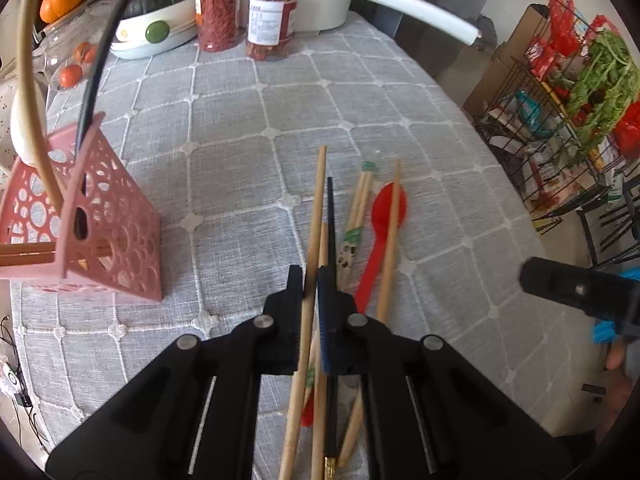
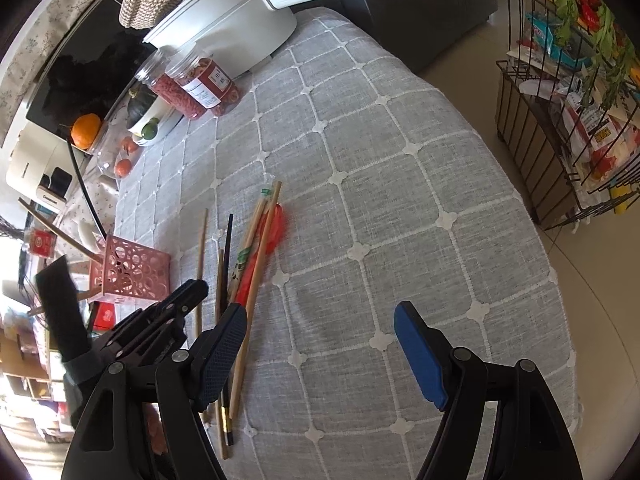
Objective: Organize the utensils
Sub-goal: 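Close the left gripper on a loose wooden chopstick and lift it, then drop the wooden chopstick into the pink basket with the left gripper while the right grasps another wooden chopstick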
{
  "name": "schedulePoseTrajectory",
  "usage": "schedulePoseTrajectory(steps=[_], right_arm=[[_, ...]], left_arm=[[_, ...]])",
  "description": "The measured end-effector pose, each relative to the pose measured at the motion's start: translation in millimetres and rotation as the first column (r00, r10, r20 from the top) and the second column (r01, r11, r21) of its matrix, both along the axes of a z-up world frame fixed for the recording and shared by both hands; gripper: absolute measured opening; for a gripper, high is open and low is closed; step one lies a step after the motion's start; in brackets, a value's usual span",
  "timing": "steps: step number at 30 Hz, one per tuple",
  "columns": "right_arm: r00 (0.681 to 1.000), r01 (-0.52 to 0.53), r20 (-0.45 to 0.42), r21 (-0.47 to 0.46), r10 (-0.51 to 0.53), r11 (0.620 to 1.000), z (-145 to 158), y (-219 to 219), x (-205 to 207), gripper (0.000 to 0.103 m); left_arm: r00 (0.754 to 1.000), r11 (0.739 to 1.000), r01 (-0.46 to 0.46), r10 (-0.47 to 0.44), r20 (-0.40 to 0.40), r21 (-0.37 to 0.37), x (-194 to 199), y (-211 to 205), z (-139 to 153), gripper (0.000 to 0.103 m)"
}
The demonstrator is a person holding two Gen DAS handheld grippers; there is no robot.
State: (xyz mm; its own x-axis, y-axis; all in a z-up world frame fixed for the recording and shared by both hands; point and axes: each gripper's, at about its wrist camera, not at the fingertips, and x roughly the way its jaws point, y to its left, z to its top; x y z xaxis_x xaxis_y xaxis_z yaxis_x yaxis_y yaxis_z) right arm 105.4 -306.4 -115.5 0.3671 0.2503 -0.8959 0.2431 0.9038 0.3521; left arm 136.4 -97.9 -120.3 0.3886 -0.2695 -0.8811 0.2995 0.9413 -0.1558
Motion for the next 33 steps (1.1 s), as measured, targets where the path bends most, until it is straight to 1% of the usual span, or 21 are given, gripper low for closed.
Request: schedulePoseTrajectory(steps=[5,9,12,13,15,17,19,21,23,26,27,28,29,31,32,33], right_arm=[[1.000,0.005,-0.019,-0.023,-0.005,1.000,-8,7,12,0.077],[0.999,0.015,-0.032,-0.083,-0.018,0.996,-16,12,26,0.077],[0.998,0.027,-0.053,-0.066,-0.030,0.997,-24,15,33,0.076],[0.998,0.025,-0.056,-0.059,-0.028,0.998,-25,18,35,0.074],[0.998,0.005,-0.055,-0.052,-0.008,0.999,-27,27,39,0.069],[0.998,-0.022,-0.053,-0.043,0.020,0.999,-28,37,43,0.060],[0.997,-0.049,-0.062,-0.034,0.047,0.998,-32,48,46,0.054],[0.994,-0.070,-0.082,-0.044,0.066,0.997,-38,57,50,0.048],[0.992,-0.080,-0.099,-0.056,0.074,0.995,-45,63,53,0.034],[0.991,-0.083,-0.106,-0.046,0.078,0.995,-51,69,58,0.026],[0.991,-0.086,-0.109,-0.049,0.081,0.995,-52,71,59,0.025],[0.991,-0.090,-0.109,-0.057,0.084,0.994,-52,74,60,0.024],[0.990,-0.098,-0.112,-0.077,0.089,0.992,-53,76,61,0.020],[0.989,-0.112,-0.109,-0.126,0.098,0.986,-53,80,62,0.017],[0.988,-0.120,-0.111,-0.144,0.104,0.982,-53,83,63,0.013],[0.988,-0.125,-0.114,-0.166,0.107,0.978,-53,85,63,0.013]], left_arm=[[0.994,0.999,0.048,-0.047,0.103,-0.010,-26,10,35,0.007],[0.986,0.998,0.051,-0.046,0.161,-0.026,-41,33,55,0.007],[0.981,0.998,0.048,-0.040,0.191,-0.038,-48,47,65,0.007],[0.979,0.998,0.046,-0.037,0.198,-0.043,-50,52,68,0.007],[0.978,0.998,0.040,-0.028,0.207,-0.053,-54,59,73,0.007],[0.977,0.998,0.031,-0.017,0.215,-0.061,-57,67,76,0.007],[0.976,0.997,0.023,-0.007,0.219,-0.070,-59,75,79,0.007],[0.975,0.997,0.015,0.003,0.222,-0.077,-61,82,81,0.007],[0.975,0.997,0.006,0.012,0.220,-0.081,-62,88,81,0.007],[0.976,0.996,-0.001,0.019,0.216,-0.085,-62,94,81,0.007],[0.976,0.996,-0.003,0.021,0.215,-0.086,-63,96,81,0.007],[0.977,0.996,-0.006,0.025,0.214,-0.087,-64,99,80,0.007],[0.977,0.996,-0.011,0.029,0.213,-0.088,-64,101,80,0.008],[0.977,0.995,-0.020,0.040,0.209,-0.095,-63,105,80,0.008],[0.977,0.995,-0.025,0.045,0.209,-0.095,-63,107,81,0.008],[0.977,0.995,-0.030,0.049,0.209,-0.094,-64,108,81,0.008]])
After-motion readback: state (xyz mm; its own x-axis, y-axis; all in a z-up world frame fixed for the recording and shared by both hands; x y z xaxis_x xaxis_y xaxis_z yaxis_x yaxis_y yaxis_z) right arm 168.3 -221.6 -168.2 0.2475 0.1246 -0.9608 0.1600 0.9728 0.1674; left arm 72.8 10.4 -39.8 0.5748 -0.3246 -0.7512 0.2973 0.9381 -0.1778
